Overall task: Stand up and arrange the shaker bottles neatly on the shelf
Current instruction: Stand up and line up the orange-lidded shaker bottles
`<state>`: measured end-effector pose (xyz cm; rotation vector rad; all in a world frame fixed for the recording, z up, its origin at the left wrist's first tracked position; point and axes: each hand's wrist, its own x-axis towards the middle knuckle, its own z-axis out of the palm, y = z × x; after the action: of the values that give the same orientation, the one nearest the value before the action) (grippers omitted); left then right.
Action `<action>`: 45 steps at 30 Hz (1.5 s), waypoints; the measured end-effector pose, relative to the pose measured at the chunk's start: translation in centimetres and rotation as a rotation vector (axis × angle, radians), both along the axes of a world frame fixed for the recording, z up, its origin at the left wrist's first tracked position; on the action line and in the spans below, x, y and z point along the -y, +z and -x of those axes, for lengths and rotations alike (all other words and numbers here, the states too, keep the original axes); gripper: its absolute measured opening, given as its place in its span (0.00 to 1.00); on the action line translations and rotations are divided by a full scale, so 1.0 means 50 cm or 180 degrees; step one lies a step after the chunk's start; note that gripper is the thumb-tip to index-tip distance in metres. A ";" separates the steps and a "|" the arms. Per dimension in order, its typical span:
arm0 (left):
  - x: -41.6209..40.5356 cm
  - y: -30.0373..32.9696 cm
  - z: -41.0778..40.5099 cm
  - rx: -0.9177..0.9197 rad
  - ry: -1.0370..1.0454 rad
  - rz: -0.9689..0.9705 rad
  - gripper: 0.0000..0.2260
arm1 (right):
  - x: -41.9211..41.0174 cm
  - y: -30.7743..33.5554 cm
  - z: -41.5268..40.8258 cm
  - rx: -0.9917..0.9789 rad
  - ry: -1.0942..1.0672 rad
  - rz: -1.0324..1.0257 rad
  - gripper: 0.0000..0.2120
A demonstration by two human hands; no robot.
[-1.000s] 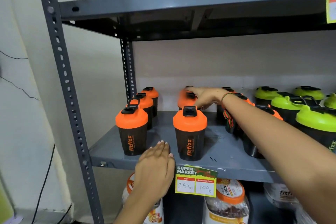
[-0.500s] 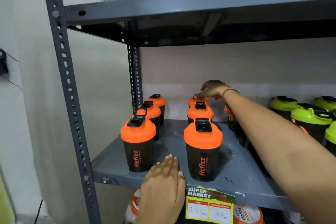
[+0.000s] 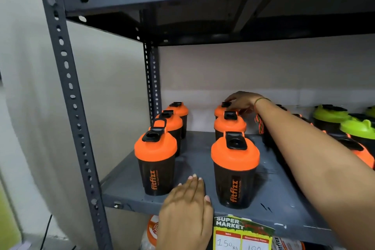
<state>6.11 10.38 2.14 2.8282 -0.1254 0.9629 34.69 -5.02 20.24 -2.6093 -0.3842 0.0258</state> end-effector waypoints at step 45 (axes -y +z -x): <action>0.014 -0.002 0.029 -0.0082 0.0034 0.0037 0.20 | 0.316 -0.213 0.518 0.2126 -0.0963 -0.2119 0.45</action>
<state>4.66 9.69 2.05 2.8325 -0.1014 0.9257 8.80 -20.82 9.61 -1.9181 -0.1658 -0.9264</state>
